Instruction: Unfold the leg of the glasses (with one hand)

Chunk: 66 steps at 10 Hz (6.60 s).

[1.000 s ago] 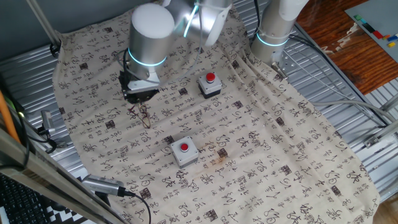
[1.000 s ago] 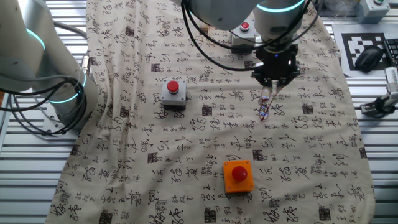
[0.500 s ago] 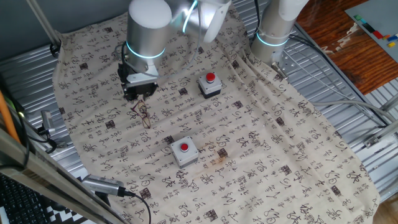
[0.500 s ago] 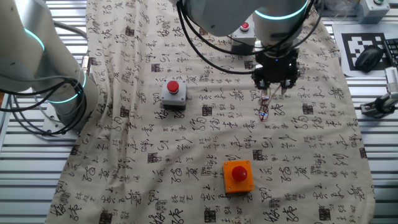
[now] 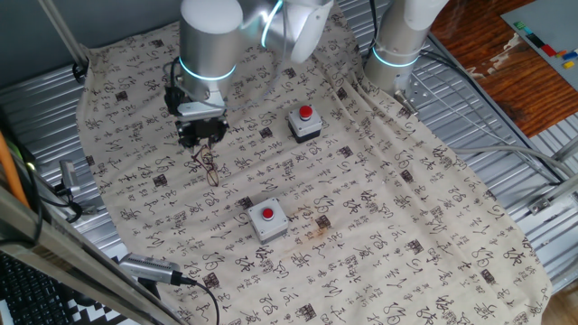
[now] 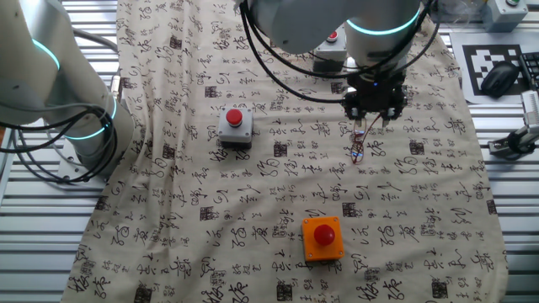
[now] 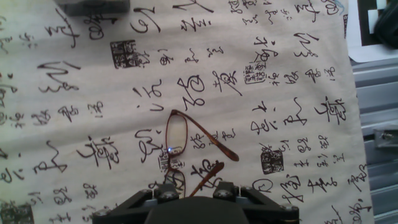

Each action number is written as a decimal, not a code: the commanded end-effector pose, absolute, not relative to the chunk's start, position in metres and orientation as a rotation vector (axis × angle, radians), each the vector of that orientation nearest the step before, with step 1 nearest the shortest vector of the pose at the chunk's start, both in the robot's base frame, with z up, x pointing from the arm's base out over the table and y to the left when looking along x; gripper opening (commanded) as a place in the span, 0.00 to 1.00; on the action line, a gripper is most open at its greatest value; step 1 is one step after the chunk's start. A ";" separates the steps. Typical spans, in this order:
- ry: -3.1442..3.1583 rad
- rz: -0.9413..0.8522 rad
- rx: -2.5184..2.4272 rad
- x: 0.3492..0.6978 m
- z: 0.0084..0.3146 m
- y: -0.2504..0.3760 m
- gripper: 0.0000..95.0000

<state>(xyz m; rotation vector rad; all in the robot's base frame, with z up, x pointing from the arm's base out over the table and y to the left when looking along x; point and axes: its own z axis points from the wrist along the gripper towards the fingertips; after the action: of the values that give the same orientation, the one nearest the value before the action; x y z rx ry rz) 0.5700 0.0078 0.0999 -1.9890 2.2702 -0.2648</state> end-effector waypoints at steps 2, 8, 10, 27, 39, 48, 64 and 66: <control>2.278 -0.227 -1.961 0.571 0.097 0.013 0.40; 2.336 -0.182 -1.897 0.571 0.096 0.014 0.00; 2.343 -0.176 -1.896 0.571 0.096 0.014 0.00; 2.411 -0.008 -1.858 0.564 0.098 -0.020 0.00; 2.400 0.021 -1.885 0.560 0.102 -0.036 0.00; 2.386 0.038 -1.889 0.560 0.103 -0.038 0.40; 2.533 -0.082 -1.855 0.591 0.114 0.015 0.00; 2.524 -0.075 -1.864 0.594 0.106 0.014 0.00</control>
<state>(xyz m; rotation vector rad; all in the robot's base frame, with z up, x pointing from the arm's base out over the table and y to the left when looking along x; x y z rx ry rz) 0.5951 0.0125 0.1045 -1.8655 2.5242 -0.0761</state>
